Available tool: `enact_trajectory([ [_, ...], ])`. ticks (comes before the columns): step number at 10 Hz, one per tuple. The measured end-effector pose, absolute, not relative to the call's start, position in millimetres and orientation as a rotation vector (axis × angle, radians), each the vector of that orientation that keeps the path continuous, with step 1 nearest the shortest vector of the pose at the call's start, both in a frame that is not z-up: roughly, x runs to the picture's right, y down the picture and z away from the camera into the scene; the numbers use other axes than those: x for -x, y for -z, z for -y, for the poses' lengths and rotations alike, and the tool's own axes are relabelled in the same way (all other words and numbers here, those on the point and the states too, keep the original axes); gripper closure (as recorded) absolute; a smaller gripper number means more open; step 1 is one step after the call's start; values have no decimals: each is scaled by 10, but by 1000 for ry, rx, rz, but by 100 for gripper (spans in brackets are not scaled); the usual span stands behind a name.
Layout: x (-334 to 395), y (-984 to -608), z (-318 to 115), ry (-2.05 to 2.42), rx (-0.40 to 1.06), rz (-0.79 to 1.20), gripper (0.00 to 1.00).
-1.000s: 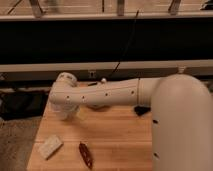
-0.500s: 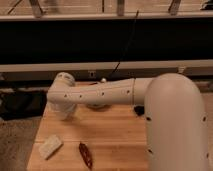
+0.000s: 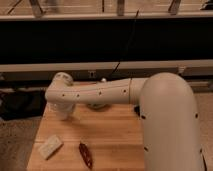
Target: Pick up the ceramic cup
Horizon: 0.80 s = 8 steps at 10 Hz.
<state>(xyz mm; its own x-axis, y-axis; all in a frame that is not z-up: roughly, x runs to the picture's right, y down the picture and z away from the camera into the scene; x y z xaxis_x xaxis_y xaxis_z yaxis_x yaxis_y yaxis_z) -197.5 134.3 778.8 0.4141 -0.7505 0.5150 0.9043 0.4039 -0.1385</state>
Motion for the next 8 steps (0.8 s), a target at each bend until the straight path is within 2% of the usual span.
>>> enact_trajectory([
  [1,1984,-7793,-1344,1084,433,405,28],
  [2,2009,-7781,-1323,1090,429,408,39],
  [5,2041,-7771,-1289,1098,425,413,64],
  [6,2044,-7777,-1299,1100,427,414,66],
  [7,2050,-7786,-1304,1102,426,416,63],
  [8,2081,-7797,-1311,1103,423,420,53],
])
